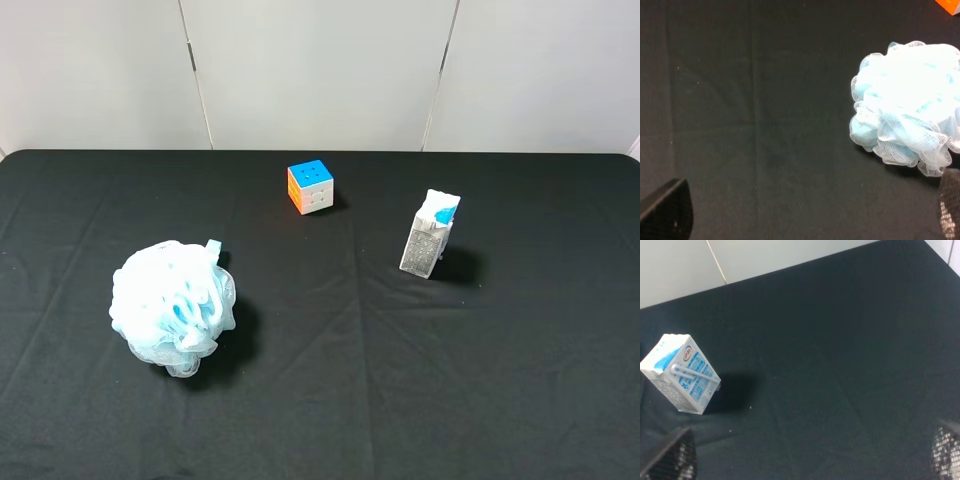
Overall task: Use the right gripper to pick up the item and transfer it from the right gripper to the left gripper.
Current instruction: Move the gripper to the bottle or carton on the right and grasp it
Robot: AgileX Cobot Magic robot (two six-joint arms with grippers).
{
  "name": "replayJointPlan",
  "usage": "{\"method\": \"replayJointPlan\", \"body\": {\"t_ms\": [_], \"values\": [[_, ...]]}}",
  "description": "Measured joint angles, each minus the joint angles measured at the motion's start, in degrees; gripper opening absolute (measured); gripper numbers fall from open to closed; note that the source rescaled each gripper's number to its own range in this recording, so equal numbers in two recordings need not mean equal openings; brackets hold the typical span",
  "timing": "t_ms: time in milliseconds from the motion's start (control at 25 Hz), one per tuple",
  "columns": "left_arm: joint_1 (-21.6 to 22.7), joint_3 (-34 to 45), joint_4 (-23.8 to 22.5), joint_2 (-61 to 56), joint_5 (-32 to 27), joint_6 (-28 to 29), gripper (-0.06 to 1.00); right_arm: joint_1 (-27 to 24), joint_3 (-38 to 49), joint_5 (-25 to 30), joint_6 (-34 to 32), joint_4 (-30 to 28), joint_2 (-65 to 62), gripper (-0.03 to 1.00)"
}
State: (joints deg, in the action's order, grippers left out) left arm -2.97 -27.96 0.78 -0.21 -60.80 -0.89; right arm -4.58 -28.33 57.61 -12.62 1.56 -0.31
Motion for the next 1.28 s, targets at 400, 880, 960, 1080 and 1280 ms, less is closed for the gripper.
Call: {"method": "replayJointPlan", "body": {"t_ms": [400,880,960,1080,1280], "values": [[0.00,0.00,0.00,0.00,0.00,0.00,0.95,0.00,-9.83,-1.76,10.59,2.29,13.06,1.00],[0.00,0.00,0.00,0.00,0.00,0.00,0.95,17.61,-27.57,-2.59,19.07,-0.68,39.85,1.00],[0.00,0.00,0.00,0.00,0.00,0.00,0.95,21.57,-29.85,-2.51,18.03,-1.19,43.78,1.00],[0.00,0.00,-0.06,0.00,0.00,0.00,0.95,26.89,-33.58,-0.95,15.59,-1.56,50.20,1.00],[0.00,0.00,-0.06,0.00,0.00,0.00,0.95,32.08,-40.47,3.93,9.92,-3.25,61.83,1.00]]}}
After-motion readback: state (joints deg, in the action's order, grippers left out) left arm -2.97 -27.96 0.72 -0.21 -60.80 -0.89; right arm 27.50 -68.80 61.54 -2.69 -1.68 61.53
